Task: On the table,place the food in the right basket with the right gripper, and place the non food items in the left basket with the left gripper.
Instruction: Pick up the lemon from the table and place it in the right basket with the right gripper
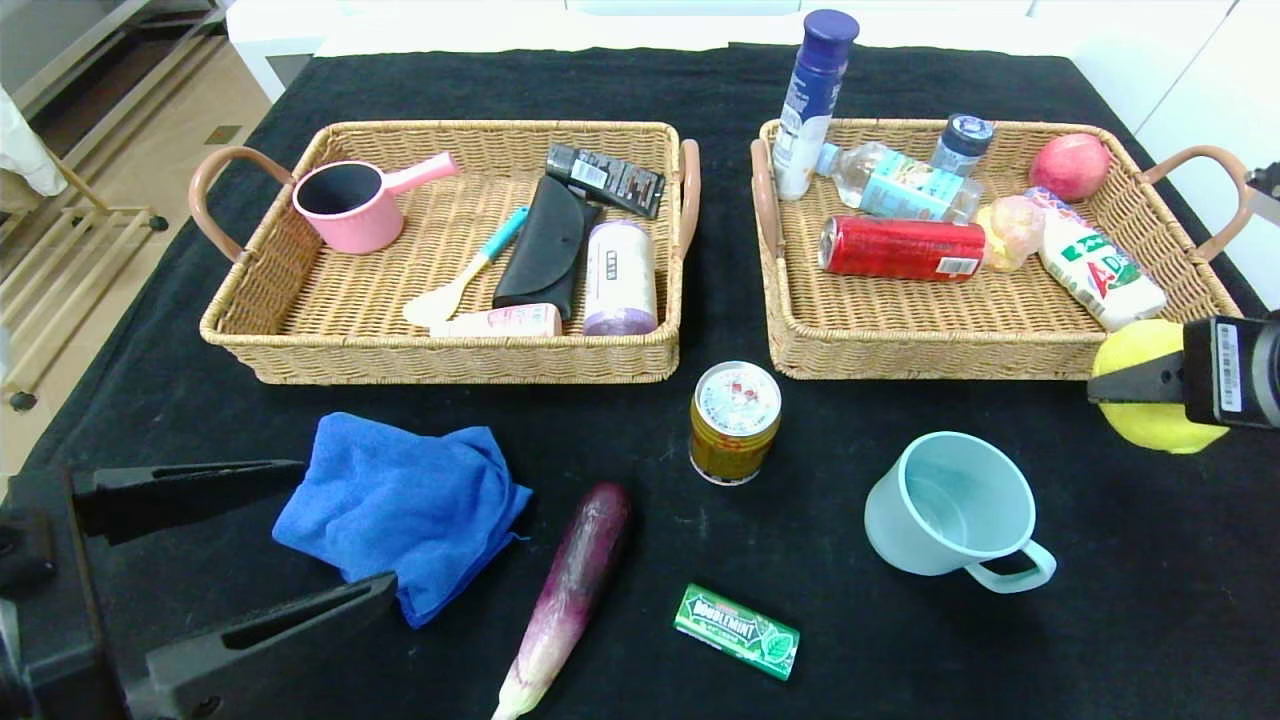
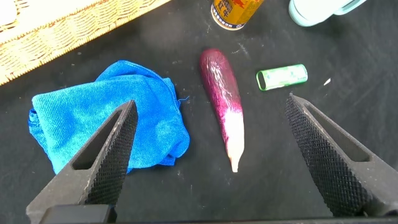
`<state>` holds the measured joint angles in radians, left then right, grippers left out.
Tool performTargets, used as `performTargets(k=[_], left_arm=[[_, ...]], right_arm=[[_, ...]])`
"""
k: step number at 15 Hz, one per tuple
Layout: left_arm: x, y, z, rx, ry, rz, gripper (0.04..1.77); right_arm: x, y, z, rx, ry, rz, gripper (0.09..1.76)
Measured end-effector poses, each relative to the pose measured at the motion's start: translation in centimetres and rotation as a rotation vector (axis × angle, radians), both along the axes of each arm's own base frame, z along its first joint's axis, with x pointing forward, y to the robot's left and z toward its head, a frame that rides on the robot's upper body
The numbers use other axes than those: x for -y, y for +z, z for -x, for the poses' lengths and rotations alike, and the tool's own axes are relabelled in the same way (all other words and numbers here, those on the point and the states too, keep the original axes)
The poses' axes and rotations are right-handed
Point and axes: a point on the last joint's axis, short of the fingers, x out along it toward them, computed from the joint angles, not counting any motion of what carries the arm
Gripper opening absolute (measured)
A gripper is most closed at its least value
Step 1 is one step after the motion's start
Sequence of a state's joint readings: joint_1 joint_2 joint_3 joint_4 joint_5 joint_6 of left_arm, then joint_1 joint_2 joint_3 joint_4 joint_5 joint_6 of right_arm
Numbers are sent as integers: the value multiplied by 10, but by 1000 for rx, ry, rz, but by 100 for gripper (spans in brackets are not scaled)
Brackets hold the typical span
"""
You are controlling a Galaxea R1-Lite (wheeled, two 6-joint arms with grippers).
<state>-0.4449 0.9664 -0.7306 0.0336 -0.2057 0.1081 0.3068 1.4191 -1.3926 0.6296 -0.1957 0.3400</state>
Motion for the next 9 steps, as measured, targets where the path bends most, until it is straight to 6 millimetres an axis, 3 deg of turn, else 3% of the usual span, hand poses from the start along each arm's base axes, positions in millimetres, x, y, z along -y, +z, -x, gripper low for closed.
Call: performTargets(k=[5,9], left_arm=[[0,0,0,3,-2,-3,172],[0,0,0,6,-5,-10,172]], right_arm=[[-3,26,-39,88,-14,1,104],[7,26,-72,98,-69,21,104]])
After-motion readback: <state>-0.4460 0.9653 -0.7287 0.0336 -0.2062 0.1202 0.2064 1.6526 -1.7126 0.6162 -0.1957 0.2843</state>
